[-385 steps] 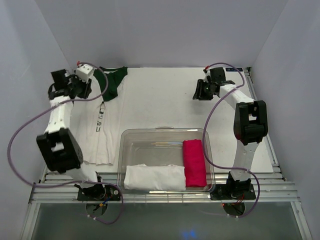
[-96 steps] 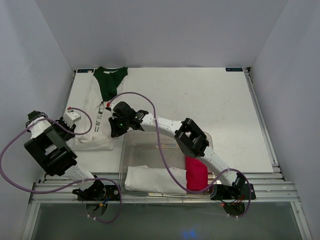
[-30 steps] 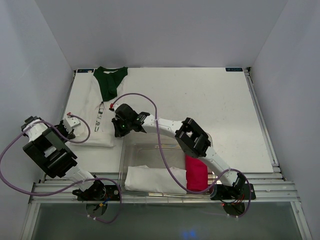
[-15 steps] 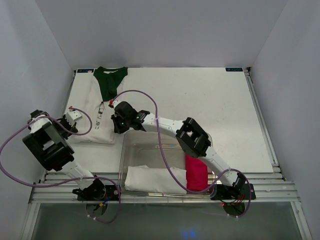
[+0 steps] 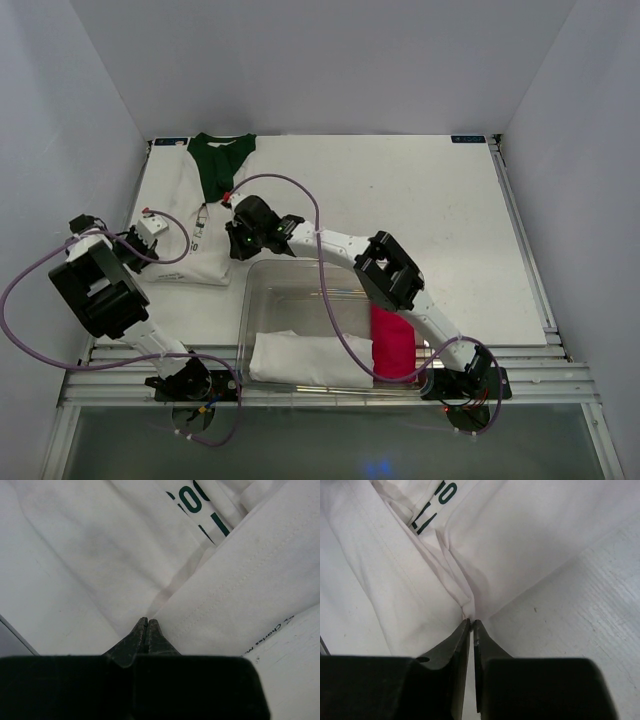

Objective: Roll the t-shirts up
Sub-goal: Roll the T-shirt to the center of the board.

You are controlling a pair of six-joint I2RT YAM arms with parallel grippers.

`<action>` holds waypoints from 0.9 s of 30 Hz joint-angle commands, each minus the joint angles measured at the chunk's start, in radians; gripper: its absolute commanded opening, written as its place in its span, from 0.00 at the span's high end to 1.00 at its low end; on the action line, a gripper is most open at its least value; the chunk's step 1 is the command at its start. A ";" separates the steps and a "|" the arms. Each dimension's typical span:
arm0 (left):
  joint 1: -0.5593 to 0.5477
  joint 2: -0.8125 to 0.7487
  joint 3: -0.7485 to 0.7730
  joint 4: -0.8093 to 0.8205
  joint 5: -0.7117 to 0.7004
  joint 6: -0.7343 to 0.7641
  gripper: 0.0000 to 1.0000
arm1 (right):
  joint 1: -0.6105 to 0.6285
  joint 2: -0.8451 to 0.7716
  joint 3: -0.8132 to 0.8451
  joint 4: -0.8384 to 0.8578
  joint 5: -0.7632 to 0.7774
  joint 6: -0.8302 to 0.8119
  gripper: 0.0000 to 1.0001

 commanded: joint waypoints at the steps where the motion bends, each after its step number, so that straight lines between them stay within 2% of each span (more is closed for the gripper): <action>1: -0.013 -0.036 -0.018 0.033 0.028 -0.045 1.00 | -0.020 0.012 0.057 0.057 -0.090 -0.007 0.85; 3: -0.018 -0.044 -0.008 0.018 0.050 -0.079 1.00 | -0.026 0.003 0.057 0.070 -0.109 -0.016 0.72; 4: -0.021 -0.047 -0.008 0.016 0.045 -0.085 1.00 | -0.030 -0.021 0.042 0.096 -0.116 -0.019 0.69; 7: -0.025 -0.048 -0.022 0.016 0.016 -0.085 1.00 | -0.043 -0.073 0.005 0.176 -0.150 -0.016 0.63; 11: -0.025 -0.042 -0.032 0.025 0.005 -0.108 1.00 | -0.027 -0.107 -0.015 0.250 -0.201 -0.004 0.60; 12: -0.025 -0.045 -0.032 0.027 0.011 -0.111 1.00 | -0.009 -0.107 -0.023 0.264 -0.215 -0.004 0.69; 16: -0.031 -0.036 -0.017 0.033 0.014 -0.135 1.00 | 0.041 -0.046 -0.015 0.290 -0.306 0.032 0.90; 22: -0.031 -0.025 -0.009 0.052 -0.018 -0.162 1.00 | 0.086 0.067 0.092 0.177 -0.250 0.098 0.92; 27: -0.033 -0.044 -0.026 0.059 -0.022 -0.151 1.00 | 0.088 0.088 0.089 0.113 -0.173 0.110 0.92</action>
